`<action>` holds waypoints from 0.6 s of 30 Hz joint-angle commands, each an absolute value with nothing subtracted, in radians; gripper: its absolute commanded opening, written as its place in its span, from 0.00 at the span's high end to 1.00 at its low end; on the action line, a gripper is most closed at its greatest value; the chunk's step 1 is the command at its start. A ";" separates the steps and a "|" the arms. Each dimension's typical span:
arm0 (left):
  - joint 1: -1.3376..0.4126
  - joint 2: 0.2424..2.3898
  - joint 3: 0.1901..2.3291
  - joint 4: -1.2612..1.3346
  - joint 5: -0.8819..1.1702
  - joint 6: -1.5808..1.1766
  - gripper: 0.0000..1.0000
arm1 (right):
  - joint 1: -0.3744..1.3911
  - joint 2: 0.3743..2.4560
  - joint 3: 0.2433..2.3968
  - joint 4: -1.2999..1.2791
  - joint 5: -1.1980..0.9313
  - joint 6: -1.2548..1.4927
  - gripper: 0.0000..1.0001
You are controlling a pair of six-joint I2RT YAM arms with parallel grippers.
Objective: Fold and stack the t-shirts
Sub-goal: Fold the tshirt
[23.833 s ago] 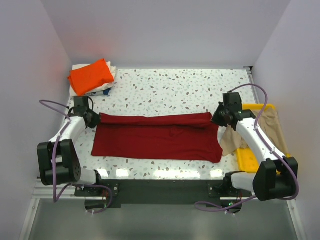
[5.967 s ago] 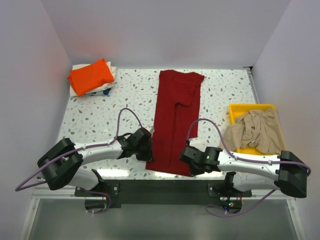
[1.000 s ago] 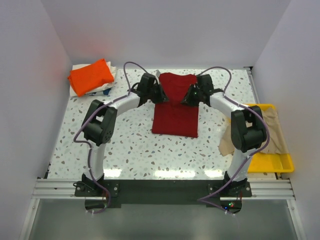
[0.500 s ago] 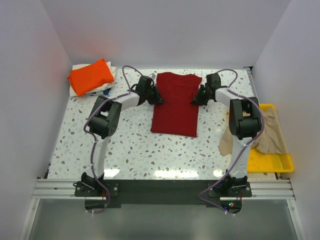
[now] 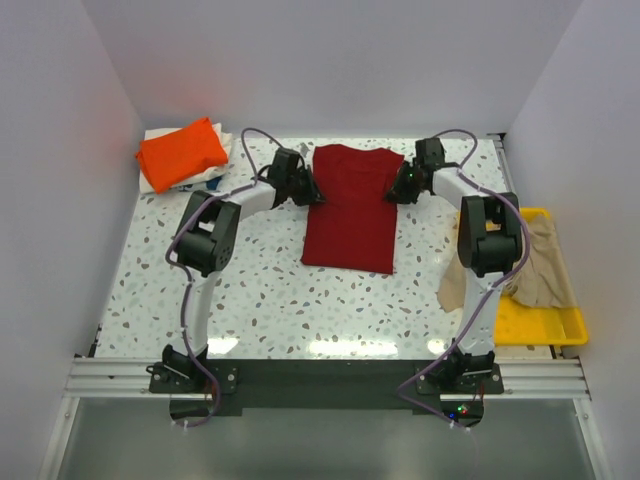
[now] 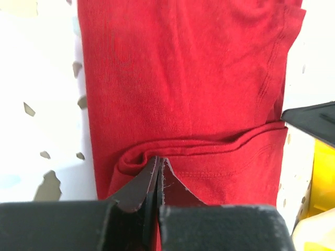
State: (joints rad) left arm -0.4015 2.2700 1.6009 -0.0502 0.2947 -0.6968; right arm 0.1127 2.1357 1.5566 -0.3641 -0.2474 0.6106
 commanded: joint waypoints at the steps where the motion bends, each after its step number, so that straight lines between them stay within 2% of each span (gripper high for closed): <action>1: -0.382 2.232 1.667 -0.035 0.330 -0.647 0.95 | 0.103 2.082 1.660 -0.417 -0.222 0.571 0.75; 5: -0.382 2.183 1.664 -0.031 0.357 -0.644 0.91 | 0.110 1.987 1.629 -0.408 -0.227 0.587 0.73; 8: -0.382 2.099 1.562 0.009 0.359 -0.673 0.90 | 0.117 1.908 1.527 -0.373 -0.262 0.618 0.73; 10: -0.387 2.020 1.406 0.135 0.383 -0.744 0.89 | 0.124 1.876 1.470 -0.315 -0.296 0.636 0.73; 12: -0.408 1.978 1.329 0.188 0.385 -0.788 0.89 | 0.130 1.871 1.431 -0.293 -0.313 0.643 0.73; 18: -0.452 1.887 1.122 0.134 0.287 -0.810 0.92 | 0.124 1.945 1.388 -0.291 -0.347 0.653 0.77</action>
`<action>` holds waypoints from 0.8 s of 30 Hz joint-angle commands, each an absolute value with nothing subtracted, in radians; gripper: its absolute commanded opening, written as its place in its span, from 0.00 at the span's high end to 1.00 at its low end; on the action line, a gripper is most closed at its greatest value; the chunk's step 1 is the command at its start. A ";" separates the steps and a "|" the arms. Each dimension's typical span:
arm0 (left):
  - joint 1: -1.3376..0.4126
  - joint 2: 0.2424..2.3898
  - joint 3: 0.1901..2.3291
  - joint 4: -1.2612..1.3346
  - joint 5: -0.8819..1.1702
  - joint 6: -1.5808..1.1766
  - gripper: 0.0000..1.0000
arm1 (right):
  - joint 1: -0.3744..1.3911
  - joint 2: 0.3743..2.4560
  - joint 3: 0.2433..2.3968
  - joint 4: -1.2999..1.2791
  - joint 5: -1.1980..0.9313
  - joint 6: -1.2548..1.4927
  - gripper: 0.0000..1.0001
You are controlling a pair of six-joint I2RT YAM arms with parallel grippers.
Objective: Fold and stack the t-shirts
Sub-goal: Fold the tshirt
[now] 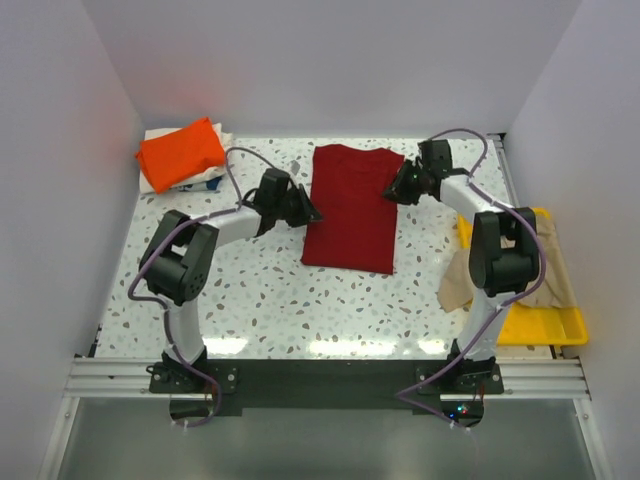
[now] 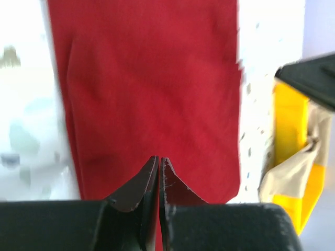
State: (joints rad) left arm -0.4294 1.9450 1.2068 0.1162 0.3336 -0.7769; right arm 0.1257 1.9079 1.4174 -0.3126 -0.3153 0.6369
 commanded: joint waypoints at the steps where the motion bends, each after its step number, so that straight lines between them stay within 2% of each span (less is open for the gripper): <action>1: -0.457 1.875 1.097 0.135 0.275 -0.807 0.93 | 0.121 1.956 1.384 -0.290 -0.341 0.653 0.77; 12: -0.499 1.810 0.885 0.100 0.207 -0.785 0.97 | 0.049 2.112 1.460 -0.391 -0.273 0.614 0.81; 17: -0.499 1.763 0.868 0.086 0.202 -0.775 0.97 | 0.037 2.048 1.460 -0.405 -0.255 0.604 0.79; 22: -0.499 1.683 0.907 0.038 0.218 -0.769 0.90 | 0.052 1.912 1.396 -0.408 -0.265 0.610 0.72; 24: -0.499 1.651 0.917 0.003 0.213 -0.752 0.85 | 0.072 1.818 1.344 -0.402 -0.261 0.617 0.71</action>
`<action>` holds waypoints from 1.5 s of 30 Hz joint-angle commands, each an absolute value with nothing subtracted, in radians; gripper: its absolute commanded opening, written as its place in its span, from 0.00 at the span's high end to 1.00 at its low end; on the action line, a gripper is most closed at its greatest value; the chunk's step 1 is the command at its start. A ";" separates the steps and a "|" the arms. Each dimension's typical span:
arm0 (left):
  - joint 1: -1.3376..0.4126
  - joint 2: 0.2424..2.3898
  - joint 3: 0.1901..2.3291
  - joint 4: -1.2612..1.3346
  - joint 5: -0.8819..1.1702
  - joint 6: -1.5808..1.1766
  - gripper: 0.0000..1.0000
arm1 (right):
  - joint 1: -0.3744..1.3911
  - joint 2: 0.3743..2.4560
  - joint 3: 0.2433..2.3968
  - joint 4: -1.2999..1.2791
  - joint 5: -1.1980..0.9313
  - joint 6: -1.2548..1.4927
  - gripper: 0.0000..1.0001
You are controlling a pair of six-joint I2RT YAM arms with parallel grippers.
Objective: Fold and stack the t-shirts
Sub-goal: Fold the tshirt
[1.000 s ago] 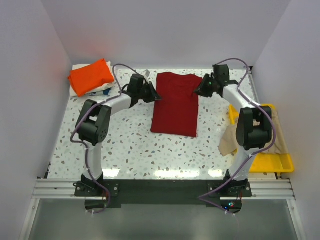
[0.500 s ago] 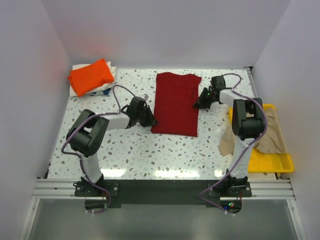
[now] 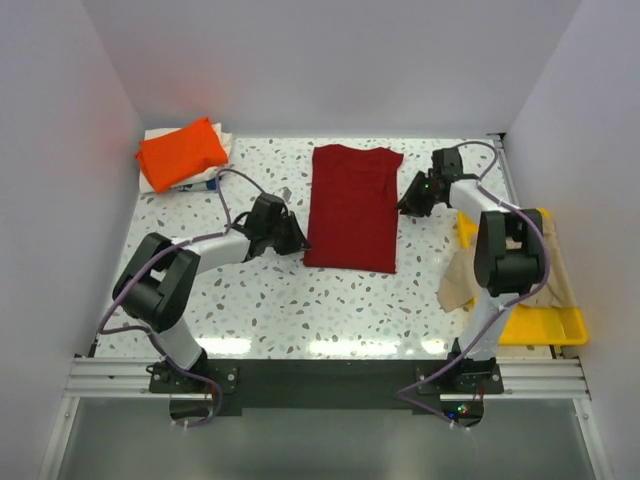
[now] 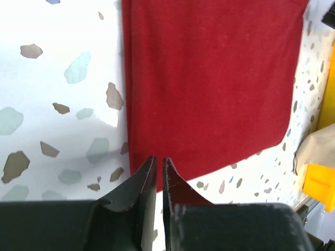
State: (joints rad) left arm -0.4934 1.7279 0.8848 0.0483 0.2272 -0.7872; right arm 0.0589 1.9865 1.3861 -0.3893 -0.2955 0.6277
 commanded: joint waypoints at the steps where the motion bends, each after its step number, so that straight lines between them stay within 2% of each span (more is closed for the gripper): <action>1: -0.497 1.641 0.920 0.002 0.201 -0.743 0.84 | 0.083 1.789 1.289 -0.400 -0.261 0.620 0.71; 5: -0.495 1.626 0.914 -0.048 0.233 -0.721 0.82 | 0.184 1.657 1.128 -0.370 -0.252 0.641 0.72; 13: -0.497 1.612 0.828 0.026 0.270 -0.710 0.80 | 0.219 1.506 0.777 -0.268 -0.239 0.666 0.72; 20: -0.497 1.621 0.772 0.038 0.288 -0.704 0.80 | 0.216 1.456 0.695 -0.304 -0.216 0.657 0.74; 23: -0.499 1.592 0.758 0.019 0.269 -0.700 0.79 | 0.218 1.404 0.701 -0.339 -0.196 0.657 0.67; 27: -0.495 1.585 0.750 0.009 0.242 -0.689 0.68 | 0.218 1.373 0.689 -0.357 -0.178 0.653 0.59; 32: -0.497 1.615 0.736 0.101 0.310 -0.724 0.54 | 0.218 1.390 0.663 -0.295 -0.184 0.661 0.55; 36: -0.497 1.654 0.738 0.120 0.310 -0.741 0.53 | 0.218 1.416 0.647 -0.256 -0.190 0.666 0.52; 45: -0.517 1.721 0.732 0.164 0.292 -0.767 0.57 | 0.218 1.436 0.604 -0.163 -0.169 0.692 0.54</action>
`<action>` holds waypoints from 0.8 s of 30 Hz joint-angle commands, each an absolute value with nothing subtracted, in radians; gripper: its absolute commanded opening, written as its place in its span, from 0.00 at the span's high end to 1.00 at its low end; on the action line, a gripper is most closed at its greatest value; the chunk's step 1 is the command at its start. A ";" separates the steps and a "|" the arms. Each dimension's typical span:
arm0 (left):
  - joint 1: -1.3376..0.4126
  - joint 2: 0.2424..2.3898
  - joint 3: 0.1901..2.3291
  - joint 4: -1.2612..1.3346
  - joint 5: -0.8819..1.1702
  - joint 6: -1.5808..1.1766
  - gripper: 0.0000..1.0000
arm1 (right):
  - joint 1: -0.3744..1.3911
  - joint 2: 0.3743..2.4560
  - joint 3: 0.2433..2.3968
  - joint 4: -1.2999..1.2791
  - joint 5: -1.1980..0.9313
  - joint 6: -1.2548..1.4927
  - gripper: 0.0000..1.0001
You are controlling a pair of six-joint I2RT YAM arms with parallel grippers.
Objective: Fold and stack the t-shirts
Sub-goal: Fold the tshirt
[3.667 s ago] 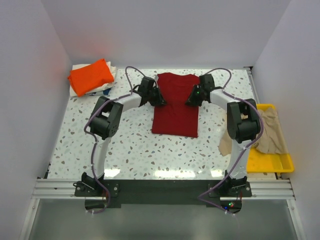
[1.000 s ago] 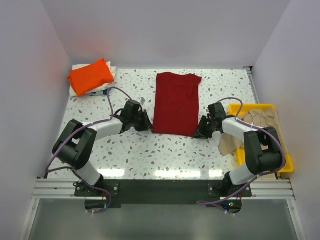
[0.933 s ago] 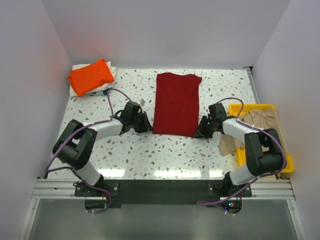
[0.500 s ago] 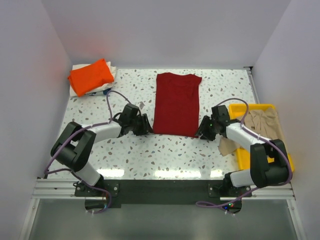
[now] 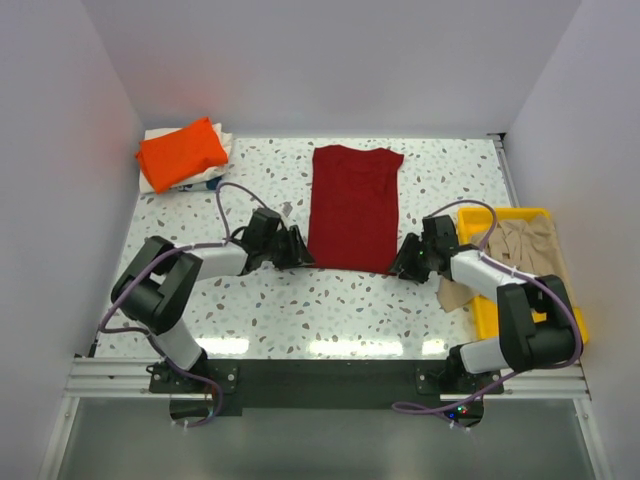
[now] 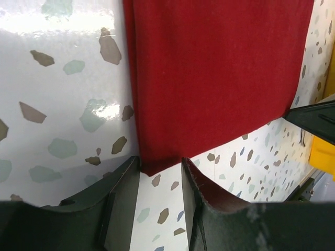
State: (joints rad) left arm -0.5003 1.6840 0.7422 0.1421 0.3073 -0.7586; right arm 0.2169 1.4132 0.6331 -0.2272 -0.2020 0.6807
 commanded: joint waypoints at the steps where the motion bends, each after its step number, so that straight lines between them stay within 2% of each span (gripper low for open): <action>1: -0.526 1.726 0.732 0.166 0.284 -0.769 0.58 | 0.218 1.439 0.601 -0.155 -0.178 0.695 0.56; 4: -0.541 1.744 0.730 0.172 0.267 -0.778 0.64 | 0.216 1.445 0.598 -0.140 -0.186 0.701 0.66; 5: -0.545 1.750 0.730 0.173 0.259 -0.784 0.76 | 0.216 1.440 0.597 -0.137 -0.187 0.700 0.69; 8: -0.552 1.753 0.710 0.195 0.256 -0.802 0.94 | 0.216 1.433 0.589 -0.137 -0.186 0.700 0.75; 10: -0.554 1.731 0.683 0.212 0.252 -0.821 0.99 | 0.216 1.417 0.584 -0.140 -0.187 0.695 0.87; 11: -0.555 1.718 0.672 0.216 0.250 -0.825 1.00 | 0.218 1.411 0.583 -0.149 -0.184 0.692 0.94; 13: -0.560 1.677 0.649 0.210 0.233 -0.833 1.00 | 0.216 1.378 0.575 -0.161 -0.184 0.683 1.00; 24: -0.643 1.338 0.444 0.123 0.175 -0.876 1.00 | 0.216 1.030 0.503 -0.428 -0.279 0.626 1.00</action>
State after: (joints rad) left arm -0.6121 1.4273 0.4911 0.1806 0.2234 -0.8536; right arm 0.2176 1.1194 0.5358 -0.3054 -0.2424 0.6605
